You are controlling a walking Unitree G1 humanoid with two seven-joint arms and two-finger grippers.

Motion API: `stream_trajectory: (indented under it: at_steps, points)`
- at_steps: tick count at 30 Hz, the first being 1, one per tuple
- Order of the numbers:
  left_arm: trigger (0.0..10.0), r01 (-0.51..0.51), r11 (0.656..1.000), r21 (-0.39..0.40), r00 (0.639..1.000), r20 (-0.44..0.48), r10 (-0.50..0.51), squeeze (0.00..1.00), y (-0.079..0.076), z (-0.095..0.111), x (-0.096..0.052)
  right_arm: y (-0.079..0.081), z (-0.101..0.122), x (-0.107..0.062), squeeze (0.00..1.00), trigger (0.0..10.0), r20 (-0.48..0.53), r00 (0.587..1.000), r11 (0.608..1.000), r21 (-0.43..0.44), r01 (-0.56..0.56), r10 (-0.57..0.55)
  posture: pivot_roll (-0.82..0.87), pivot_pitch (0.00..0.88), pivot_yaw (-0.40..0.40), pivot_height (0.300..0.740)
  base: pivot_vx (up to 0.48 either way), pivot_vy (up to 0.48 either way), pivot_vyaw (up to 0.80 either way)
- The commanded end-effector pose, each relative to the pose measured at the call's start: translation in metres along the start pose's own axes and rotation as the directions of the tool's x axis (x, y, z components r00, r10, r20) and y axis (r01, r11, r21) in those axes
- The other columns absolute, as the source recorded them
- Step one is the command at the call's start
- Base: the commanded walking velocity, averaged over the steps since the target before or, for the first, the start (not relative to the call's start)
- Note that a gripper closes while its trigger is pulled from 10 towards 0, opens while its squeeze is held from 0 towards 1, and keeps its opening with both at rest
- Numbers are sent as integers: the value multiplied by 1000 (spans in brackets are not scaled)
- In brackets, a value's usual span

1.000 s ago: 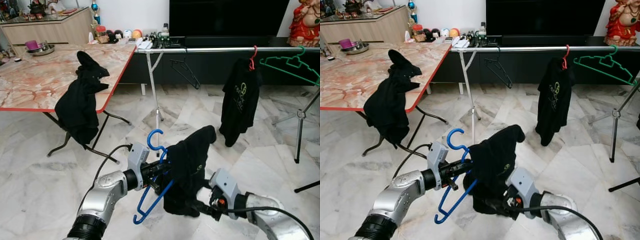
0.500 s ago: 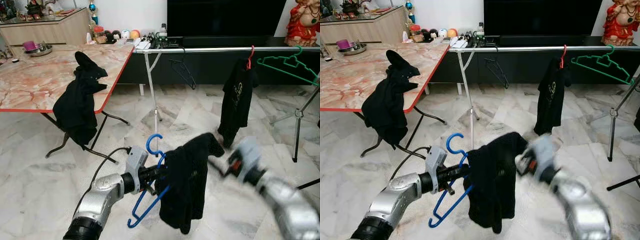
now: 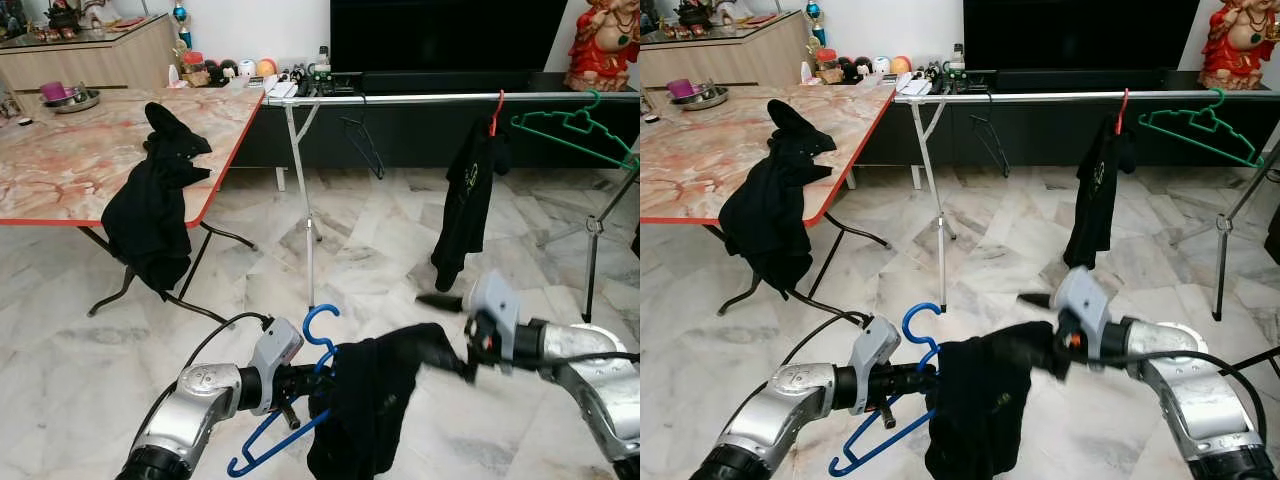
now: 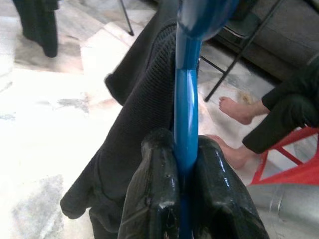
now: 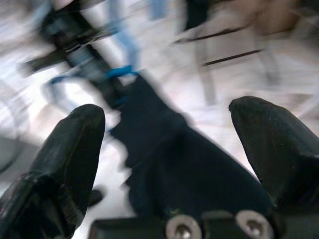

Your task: Hang hanger

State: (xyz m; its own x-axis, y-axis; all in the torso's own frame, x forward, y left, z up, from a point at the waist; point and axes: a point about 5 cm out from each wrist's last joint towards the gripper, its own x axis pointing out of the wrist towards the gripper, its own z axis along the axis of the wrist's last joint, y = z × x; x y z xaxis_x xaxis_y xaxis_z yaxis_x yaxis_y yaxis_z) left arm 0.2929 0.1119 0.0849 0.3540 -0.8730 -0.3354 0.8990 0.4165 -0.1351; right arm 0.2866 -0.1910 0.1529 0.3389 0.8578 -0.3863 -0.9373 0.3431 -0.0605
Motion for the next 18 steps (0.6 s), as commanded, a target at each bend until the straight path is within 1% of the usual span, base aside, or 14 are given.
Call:
stream_trajectory:
  at_steps: [1, 3, 4, 6, 7, 8, 10, 12, 13, 14, 17, 18]
  points:
    - [10000, 85, 992, 90, 996, -28, -83, 0, -7, 7, 0, 7, 0, 1, 1000, 10000, -40, 989, 990, 4, -143, 143, -11, 48, 19, 740, 0, 0, 0]
    - [10000, 126, 986, 109, 991, -65, -120, 0, -10, 5, -2, 9, 0, 3, 1000, 10000, -66, 977, 979, 3, -205, 205, -13, 53, 20, 740, 0, 0, 0]
    - [10000, 153, 980, 126, 986, -84, -143, 0, -11, 5, -3, 8, -4, 3, 1000, 10000, -111, 970, 975, -9, -221, 218, -12, 54, 19, 740, 0, 0, 0]
    - [10000, 191, 971, 147, 979, -105, -177, 0, -14, 6, -5, 6, -10, 4, 1000, 10000, -174, 957, 970, -24, -240, 233, -8, 56, 19, 740, 0, 0, 0]
    - [10000, 227, 960, 165, 970, -124, -208, 0, -17, 7, -7, 4, -13, 6, 1000, 10000, -216, 947, 968, -37, -250, 236, -4, 58, 21, 740, 0, 0, 0]
    - [10000, 242, 956, 169, 966, -136, -221, 0, -18, 7, -7, 1, -15, 7, 1000, 10000, -236, 946, 970, -48, -238, 220, -4, 58, 21, 740, 0, 0, 0]
    - [10000, 256, 951, 171, 961, -149, -231, 0, -18, 8, -8, -4, -15, 11, 1000, 10000, -250, 949, 974, -74, -215, 190, -5, 60, 25, 740, 0, 0, 0]
    - [10000, 259, 950, 175, 960, -156, -233, 0, -17, 8, -8, -7, -11, 15, 1000, 10000, -229, 957, 976, -74, -202, 181, -6, 63, 25, 740, 0, 0, 0]
    - [10000, 263, 949, 175, 958, -161, -236, 0, -17, 9, -8, -7, -6, 21, 655, 10000, -204, 962, 977, -75, -198, 180, -7, 65, 25, 740, 0, 0, 0]
    - [10000, 264, 948, 176, 958, -162, -237, 0, -17, 9, -8, -7, -6, 25, 0, 10000, -205, 963, 978, -77, -194, 175, -6, 68, 25, 740, 0, 0, 0]
    - [10000, 268, 946, 182, 956, -167, -239, 0, -17, 11, -7, -5, -12, 33, 0, 10000, -231, 956, 975, -84, -207, 183, 0, 72, 23, 740, 0, 0, 0]
    - [10000, 269, 945, 188, 956, -169, -239, 0, -17, 13, -6, -2, -17, 38, 0, 10000, -236, 951, 971, -83, -224, 199, 10, 76, 22, 740, 0, 0, 0]
